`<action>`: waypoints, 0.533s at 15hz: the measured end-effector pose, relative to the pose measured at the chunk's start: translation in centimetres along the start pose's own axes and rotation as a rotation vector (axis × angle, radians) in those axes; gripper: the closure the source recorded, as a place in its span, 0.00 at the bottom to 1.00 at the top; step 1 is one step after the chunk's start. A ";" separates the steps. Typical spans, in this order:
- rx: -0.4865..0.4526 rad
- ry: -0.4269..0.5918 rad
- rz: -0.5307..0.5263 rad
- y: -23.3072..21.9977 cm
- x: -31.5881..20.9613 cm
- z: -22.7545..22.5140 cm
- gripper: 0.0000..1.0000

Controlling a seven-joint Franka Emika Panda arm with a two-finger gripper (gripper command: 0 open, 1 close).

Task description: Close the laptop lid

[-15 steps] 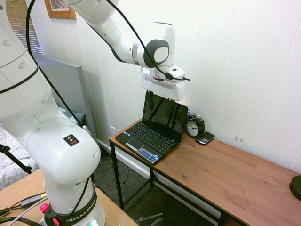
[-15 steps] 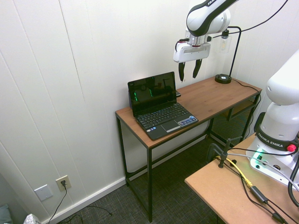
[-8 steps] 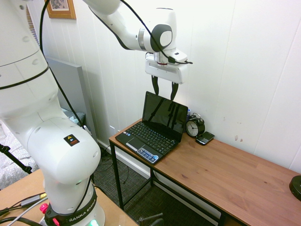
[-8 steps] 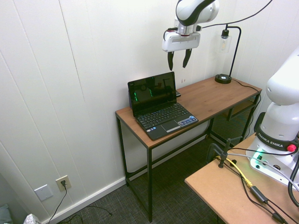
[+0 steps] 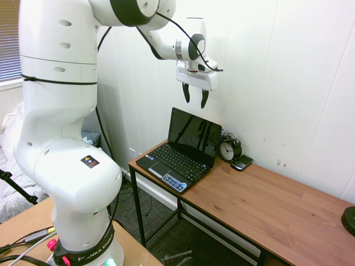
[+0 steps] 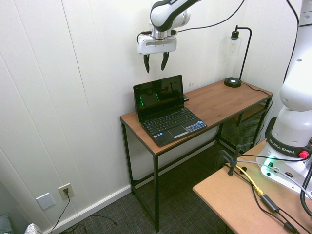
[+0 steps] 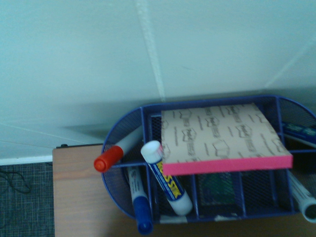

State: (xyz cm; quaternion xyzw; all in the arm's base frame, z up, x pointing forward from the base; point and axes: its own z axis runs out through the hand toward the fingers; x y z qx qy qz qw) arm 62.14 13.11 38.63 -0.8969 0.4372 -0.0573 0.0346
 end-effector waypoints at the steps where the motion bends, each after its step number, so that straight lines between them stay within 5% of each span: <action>1: -0.009 -0.005 0.011 -0.9 0.5 1.4 1.00; 8: -0.054 -0.019 0.053 -2.4 1.8 5.1 1.00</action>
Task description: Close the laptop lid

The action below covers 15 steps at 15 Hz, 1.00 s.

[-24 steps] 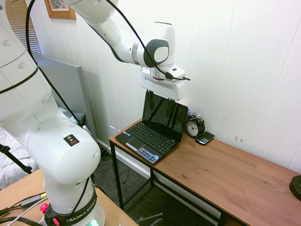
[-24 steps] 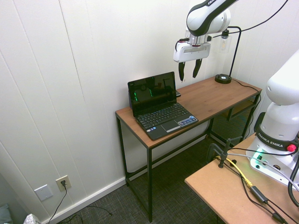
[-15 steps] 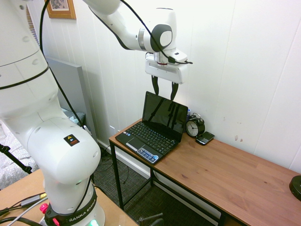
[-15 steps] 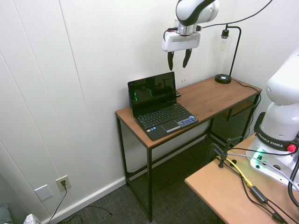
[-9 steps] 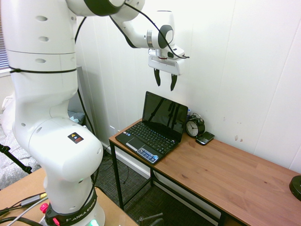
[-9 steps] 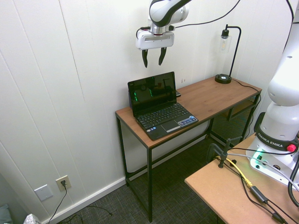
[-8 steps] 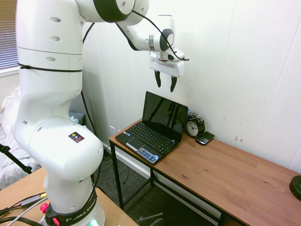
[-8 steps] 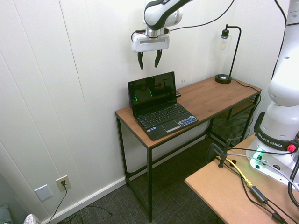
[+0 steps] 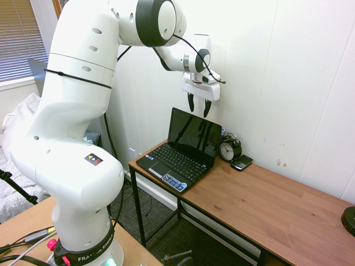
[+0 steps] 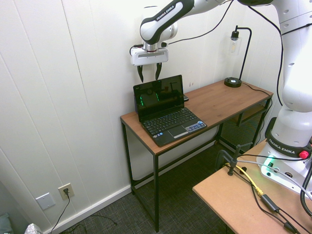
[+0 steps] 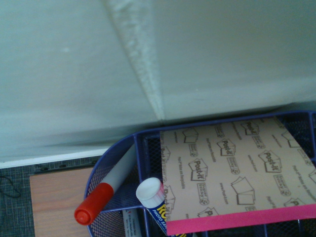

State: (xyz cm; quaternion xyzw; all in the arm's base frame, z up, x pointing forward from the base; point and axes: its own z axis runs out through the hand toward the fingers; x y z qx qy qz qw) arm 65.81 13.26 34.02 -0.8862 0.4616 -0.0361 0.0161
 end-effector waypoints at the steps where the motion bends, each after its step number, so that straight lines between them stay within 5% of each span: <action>1: -0.003 -0.001 0.003 0.0 0.0 0.2 1.00; 15: -0.031 -0.023 0.033 1.9 -0.6 2.2 1.00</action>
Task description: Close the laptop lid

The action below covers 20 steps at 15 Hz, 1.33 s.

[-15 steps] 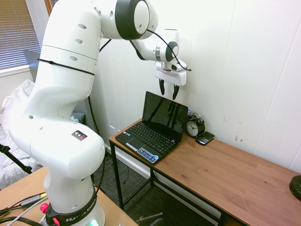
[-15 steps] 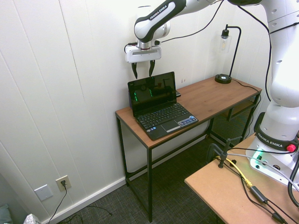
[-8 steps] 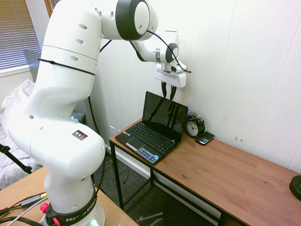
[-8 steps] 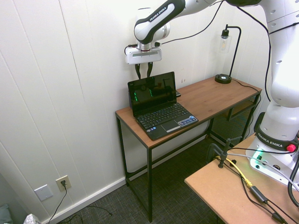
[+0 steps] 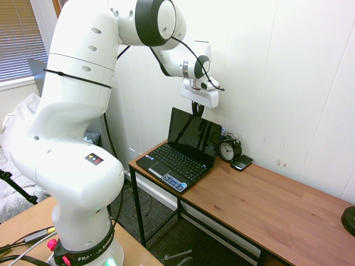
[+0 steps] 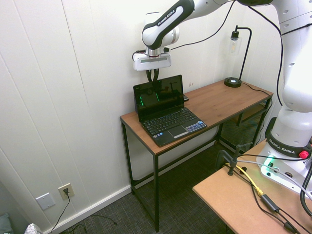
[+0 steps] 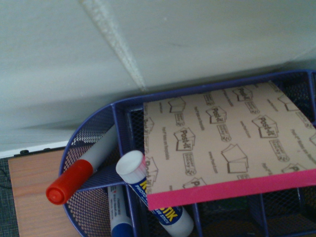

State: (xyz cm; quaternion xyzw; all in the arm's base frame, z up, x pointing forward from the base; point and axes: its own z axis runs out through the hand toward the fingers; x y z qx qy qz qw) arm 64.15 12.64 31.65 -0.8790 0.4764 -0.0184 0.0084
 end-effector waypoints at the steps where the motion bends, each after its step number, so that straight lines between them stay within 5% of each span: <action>1: -0.003 -0.001 0.000 0.3 -0.1 0.1 1.00; 14: -0.028 -0.037 0.012 8.3 -4.3 -0.1 1.00; 20: -0.094 -0.112 0.024 13.5 -6.4 5.4 1.00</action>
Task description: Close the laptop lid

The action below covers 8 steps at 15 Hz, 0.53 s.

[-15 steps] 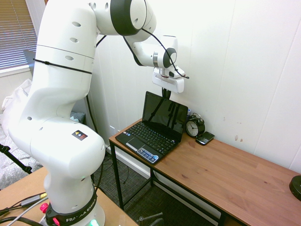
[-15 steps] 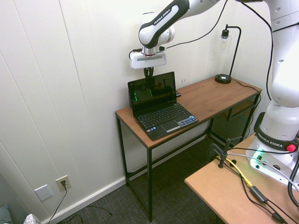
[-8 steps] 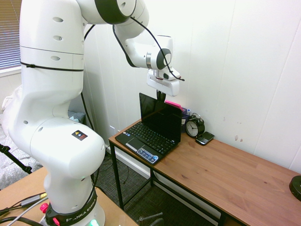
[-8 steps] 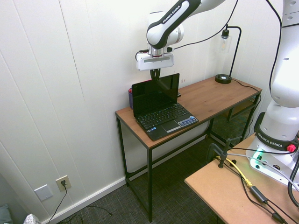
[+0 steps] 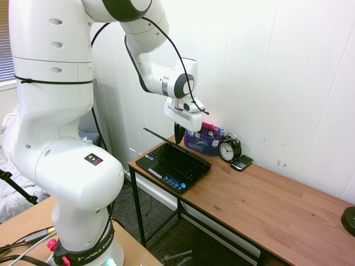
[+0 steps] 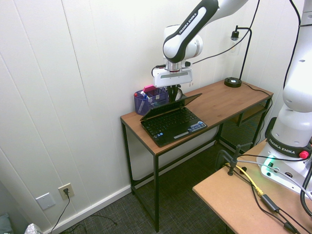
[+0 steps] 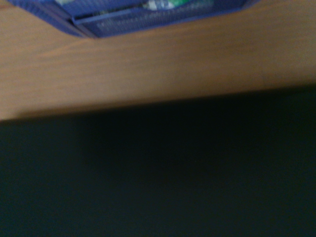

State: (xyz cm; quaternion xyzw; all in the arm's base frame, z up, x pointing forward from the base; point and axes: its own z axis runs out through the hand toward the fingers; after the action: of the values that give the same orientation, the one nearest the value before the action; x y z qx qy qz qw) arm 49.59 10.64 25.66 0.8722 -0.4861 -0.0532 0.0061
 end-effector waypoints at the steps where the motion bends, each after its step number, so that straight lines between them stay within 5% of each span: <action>1: -0.011 -0.012 0.000 0.6 -0.2 0.9 1.00; 8: -0.053 -0.055 0.001 2.2 0.2 5.9 1.00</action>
State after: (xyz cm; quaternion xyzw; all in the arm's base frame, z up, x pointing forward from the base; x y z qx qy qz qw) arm 47.22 9.59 19.93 0.8698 -0.4849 -0.0898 0.0158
